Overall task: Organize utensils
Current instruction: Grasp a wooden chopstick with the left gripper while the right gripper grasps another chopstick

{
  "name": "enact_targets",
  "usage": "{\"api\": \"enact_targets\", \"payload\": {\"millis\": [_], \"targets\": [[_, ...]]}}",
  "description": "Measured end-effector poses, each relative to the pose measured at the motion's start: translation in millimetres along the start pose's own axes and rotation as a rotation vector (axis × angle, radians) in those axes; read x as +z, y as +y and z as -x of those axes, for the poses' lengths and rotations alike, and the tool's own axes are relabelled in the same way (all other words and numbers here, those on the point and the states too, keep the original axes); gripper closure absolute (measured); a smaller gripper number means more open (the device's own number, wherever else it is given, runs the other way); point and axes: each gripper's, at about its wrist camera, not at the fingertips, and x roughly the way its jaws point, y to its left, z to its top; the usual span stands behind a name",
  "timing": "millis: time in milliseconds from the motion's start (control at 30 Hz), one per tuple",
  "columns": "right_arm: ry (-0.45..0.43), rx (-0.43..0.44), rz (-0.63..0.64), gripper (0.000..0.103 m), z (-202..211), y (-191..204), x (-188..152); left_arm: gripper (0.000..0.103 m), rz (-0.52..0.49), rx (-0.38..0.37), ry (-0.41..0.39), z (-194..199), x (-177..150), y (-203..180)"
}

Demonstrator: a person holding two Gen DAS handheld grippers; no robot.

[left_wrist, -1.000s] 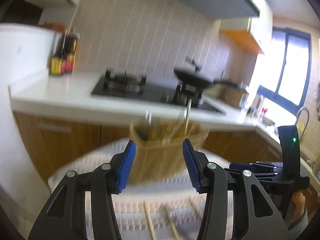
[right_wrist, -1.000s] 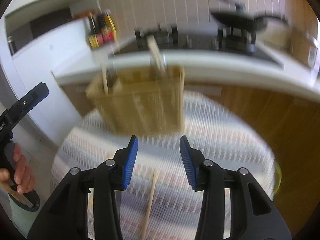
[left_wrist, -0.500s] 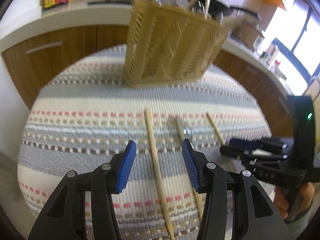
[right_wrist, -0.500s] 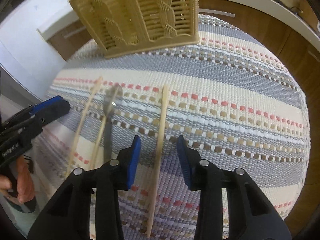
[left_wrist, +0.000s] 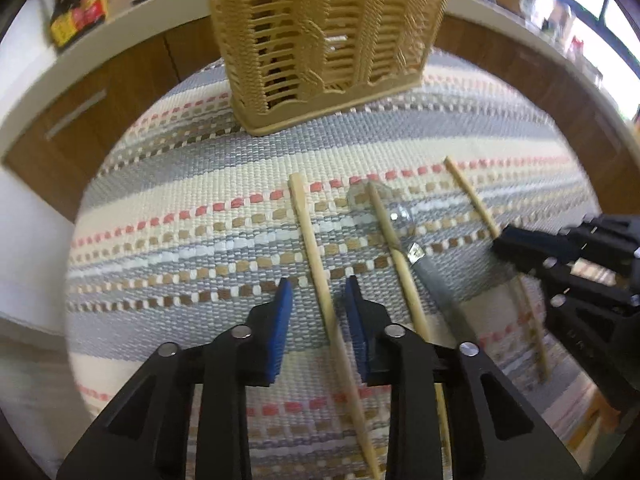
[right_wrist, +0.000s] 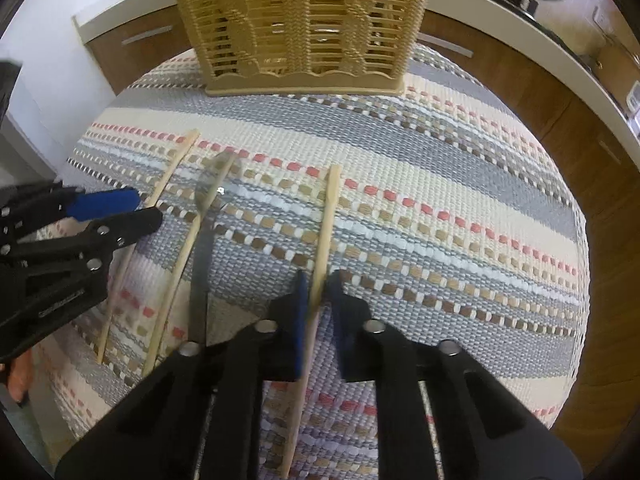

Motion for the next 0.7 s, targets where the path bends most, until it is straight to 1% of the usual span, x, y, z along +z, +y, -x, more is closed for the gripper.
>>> {"api": "enact_targets", "payload": {"millis": [33,67,100,133,200,267,300,400,467,533,633,700], "targets": [[-0.002,-0.002,0.001,0.097,4,-3,-2,0.081,-0.024,0.014,0.005,0,1,-4],[-0.005,0.001,0.001,0.097,5,-3,-3,0.091,-0.030,0.011,0.007,0,1,-5],[-0.008,0.007,-0.003,0.098,5,-3,-4,0.098,-0.033,0.018,0.011,-1,2,-7],[-0.009,0.014,-0.012,0.098,6,-5,-5,0.099,-0.033,0.017,0.010,-1,2,-7],[-0.017,0.033,-0.027,0.099,11,-13,-7,0.099,-0.016,0.001,-0.009,0,0,-6],[-0.033,0.062,-0.042,0.099,18,-27,-8,0.099,0.011,-0.039,-0.030,7,-8,-5],[-0.048,0.084,-0.050,0.099,22,-31,-8,0.099,0.025,-0.078,-0.060,11,-10,-4],[-0.095,0.135,-0.057,0.099,35,-38,-9,0.099,0.067,-0.160,-0.118,23,-17,1],[-0.131,0.185,-0.058,0.099,46,-41,-8,0.099,0.086,-0.181,-0.167,35,-21,3],[-0.178,0.263,-0.066,0.099,59,-46,-6,0.099,0.092,-0.193,-0.220,47,-25,7],[-0.254,0.328,-0.070,0.099,80,-48,-4,0.099,0.105,-0.223,-0.308,72,-23,8],[-0.304,0.364,-0.073,0.099,94,-50,-4,0.099,0.121,-0.271,-0.336,87,-20,13]]}}
